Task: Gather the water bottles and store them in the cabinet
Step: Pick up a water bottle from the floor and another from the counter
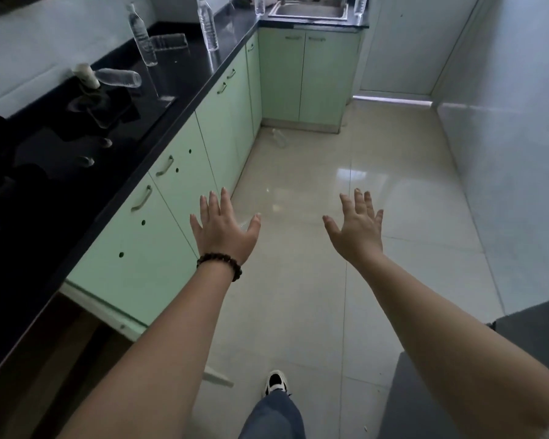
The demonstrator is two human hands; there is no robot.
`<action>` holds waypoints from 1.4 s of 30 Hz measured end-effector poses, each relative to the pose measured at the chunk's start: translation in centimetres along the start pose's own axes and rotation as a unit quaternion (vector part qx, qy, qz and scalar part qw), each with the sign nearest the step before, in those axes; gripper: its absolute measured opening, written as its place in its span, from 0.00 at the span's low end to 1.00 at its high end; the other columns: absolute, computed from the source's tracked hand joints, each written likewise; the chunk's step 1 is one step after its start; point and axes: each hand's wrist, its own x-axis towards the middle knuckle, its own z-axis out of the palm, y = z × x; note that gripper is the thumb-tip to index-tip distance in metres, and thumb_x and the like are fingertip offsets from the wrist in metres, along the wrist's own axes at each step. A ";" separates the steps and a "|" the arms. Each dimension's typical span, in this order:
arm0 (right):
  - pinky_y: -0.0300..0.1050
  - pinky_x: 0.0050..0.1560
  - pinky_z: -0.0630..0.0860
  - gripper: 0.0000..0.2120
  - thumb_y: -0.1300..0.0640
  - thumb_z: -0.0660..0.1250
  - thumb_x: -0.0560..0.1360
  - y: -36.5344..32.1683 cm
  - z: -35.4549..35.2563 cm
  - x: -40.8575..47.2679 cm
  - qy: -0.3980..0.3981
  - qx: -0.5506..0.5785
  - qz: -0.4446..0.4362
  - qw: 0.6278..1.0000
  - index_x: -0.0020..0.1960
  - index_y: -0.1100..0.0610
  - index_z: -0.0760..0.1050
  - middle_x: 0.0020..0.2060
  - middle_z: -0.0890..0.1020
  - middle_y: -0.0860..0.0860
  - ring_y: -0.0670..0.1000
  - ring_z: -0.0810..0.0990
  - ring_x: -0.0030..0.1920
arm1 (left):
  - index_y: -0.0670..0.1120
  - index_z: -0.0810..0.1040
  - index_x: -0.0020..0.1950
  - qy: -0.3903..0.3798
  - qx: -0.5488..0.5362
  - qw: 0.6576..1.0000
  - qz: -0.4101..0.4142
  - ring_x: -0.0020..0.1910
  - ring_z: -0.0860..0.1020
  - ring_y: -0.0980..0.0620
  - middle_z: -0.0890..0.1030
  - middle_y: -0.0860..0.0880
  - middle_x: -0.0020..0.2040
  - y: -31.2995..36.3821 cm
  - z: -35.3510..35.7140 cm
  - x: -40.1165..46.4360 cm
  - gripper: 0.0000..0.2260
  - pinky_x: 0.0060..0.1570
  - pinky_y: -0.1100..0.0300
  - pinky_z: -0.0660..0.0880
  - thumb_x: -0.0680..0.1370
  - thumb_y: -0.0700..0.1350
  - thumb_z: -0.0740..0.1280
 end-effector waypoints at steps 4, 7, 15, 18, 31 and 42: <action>0.57 0.75 0.38 0.31 0.41 0.55 0.78 -1.7 0.2 6.6 0.012 0.009 0.016 1.000 0.77 0.52 0.53 0.78 0.48 0.53 0.51 0.40 0.77 | 0.46 0.50 0.79 -0.016 0.005 1.000 -0.003 0.79 0.47 0.47 0.53 0.44 0.79 0.1 0.8 7.1 0.37 0.75 0.43 0.46 0.77 0.64 0.57; 0.57 0.75 0.39 0.31 0.41 0.56 0.78 -2.3 0.1 10.6 0.018 0.005 0.019 1.000 0.77 0.52 0.54 0.78 0.48 0.53 0.51 0.41 0.77 | 0.46 0.50 0.79 -0.023 0.004 1.000 -0.001 0.79 0.47 0.47 0.53 0.44 0.79 0.6 1.2 11.2 0.37 0.75 0.43 0.46 0.77 0.64 0.57; 0.57 0.75 0.38 0.31 0.41 0.55 0.78 -2.6 1.6 21.0 0.000 -0.009 0.005 1.000 0.77 0.53 0.53 0.78 0.48 0.53 0.52 0.40 0.77 | 0.46 0.50 0.79 -0.028 0.004 0.999 -0.029 0.78 0.47 0.47 0.54 0.44 0.79 1.7 4.5 19.4 0.37 0.75 0.42 0.46 0.77 0.63 0.57; 0.57 0.75 0.39 0.31 0.41 0.55 0.78 -2.0 2.4 26.2 -0.008 -0.011 -0.010 1.000 0.77 0.52 0.53 0.78 0.47 0.53 0.52 0.40 0.77 | 0.47 0.51 0.79 -0.024 0.010 0.999 -0.046 0.78 0.48 0.47 0.54 0.44 0.79 2.7 6.4 23.0 0.37 0.75 0.42 0.46 0.77 0.64 0.58; 0.56 0.76 0.39 0.32 0.40 0.54 0.78 2.8 4.0 56.5 -0.096 -0.032 -0.133 0.986 0.77 0.52 0.52 0.78 0.45 0.52 0.51 0.39 0.77 | 0.47 0.53 0.79 0.015 -0.007 0.977 -0.215 0.78 0.49 0.47 0.55 0.44 0.79 15.7 16.4 44.0 0.36 0.74 0.42 0.49 0.76 0.63 0.60; 0.55 0.75 0.37 0.32 0.40 0.54 0.78 -3.3 10.7 69.4 -0.191 -0.052 -0.305 0.932 0.77 0.51 0.52 0.78 0.46 0.52 0.51 0.39 0.77 | 0.46 0.55 0.78 0.048 -0.002 0.915 -0.401 0.78 0.50 0.45 0.56 0.43 0.78 15.4 21.3 50.3 0.35 0.74 0.42 0.50 0.77 0.62 0.60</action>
